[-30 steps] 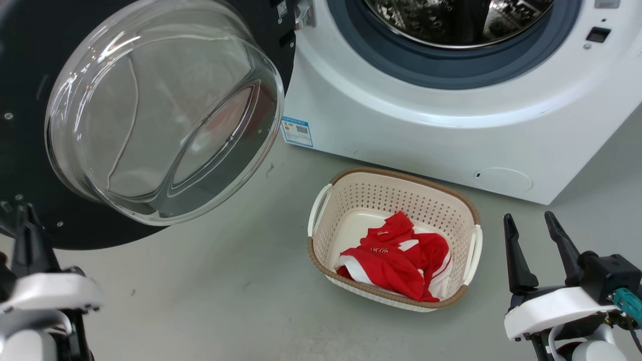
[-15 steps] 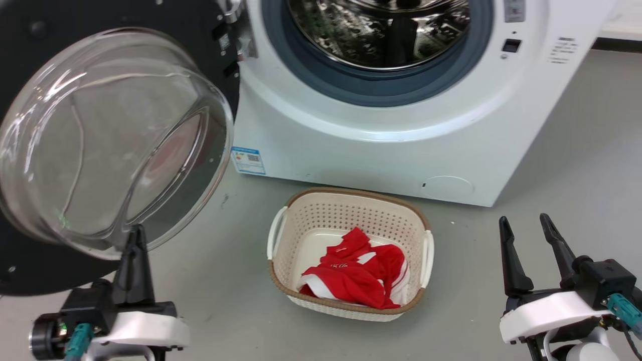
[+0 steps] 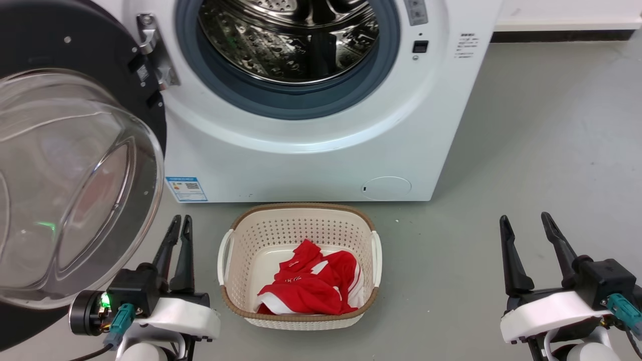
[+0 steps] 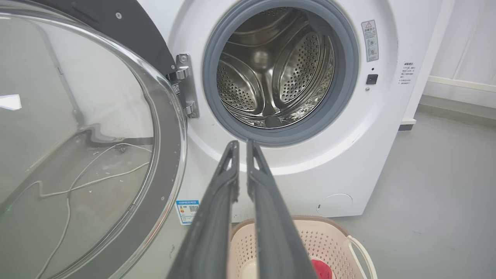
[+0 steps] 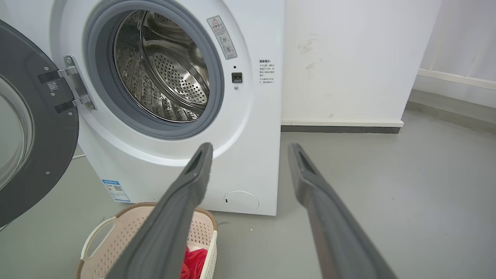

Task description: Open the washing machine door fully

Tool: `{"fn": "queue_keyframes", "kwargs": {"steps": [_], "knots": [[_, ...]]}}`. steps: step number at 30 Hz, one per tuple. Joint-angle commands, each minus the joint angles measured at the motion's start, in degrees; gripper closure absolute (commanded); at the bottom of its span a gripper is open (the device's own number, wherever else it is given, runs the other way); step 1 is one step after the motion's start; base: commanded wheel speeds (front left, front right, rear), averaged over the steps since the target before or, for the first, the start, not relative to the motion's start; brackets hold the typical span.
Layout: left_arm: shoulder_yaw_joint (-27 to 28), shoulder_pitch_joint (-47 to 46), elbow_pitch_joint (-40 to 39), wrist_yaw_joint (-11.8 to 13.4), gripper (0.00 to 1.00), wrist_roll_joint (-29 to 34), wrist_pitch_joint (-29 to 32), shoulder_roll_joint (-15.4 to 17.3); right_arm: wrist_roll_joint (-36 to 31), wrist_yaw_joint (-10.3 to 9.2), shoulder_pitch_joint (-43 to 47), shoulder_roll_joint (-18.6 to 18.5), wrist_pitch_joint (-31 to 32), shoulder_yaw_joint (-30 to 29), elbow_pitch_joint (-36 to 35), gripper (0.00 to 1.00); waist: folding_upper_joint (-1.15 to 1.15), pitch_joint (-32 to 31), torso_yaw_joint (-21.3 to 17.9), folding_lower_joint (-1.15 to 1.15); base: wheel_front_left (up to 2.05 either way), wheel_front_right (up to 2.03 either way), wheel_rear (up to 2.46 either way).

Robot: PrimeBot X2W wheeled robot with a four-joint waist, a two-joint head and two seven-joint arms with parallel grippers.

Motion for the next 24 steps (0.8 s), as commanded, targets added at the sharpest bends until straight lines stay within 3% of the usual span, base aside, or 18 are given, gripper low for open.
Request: {"fn": "queue_keyframes", "kwargs": {"steps": [1, 24], "knots": [[0.02, -0.73, 0.44, 0.21, 0.00, 0.46, -0.12, -0.08, 0.45, -0.04, 0.68, 0.11, -0.16, 0.03, -0.28, 0.00, 0.00, -0.42, -1.46, 0.00, 0.00, 0.00, 0.00], [0.20, 0.68, 1.08, 1.48, 0.00, 1.03, -0.12, 0.26, 0.99, -0.04, 1.72, 0.11, 0.43, 0.75, -0.66, 0.00, 0.00, -1.69, -2.52, 0.00, 0.00, 0.00, 0.00]]}}
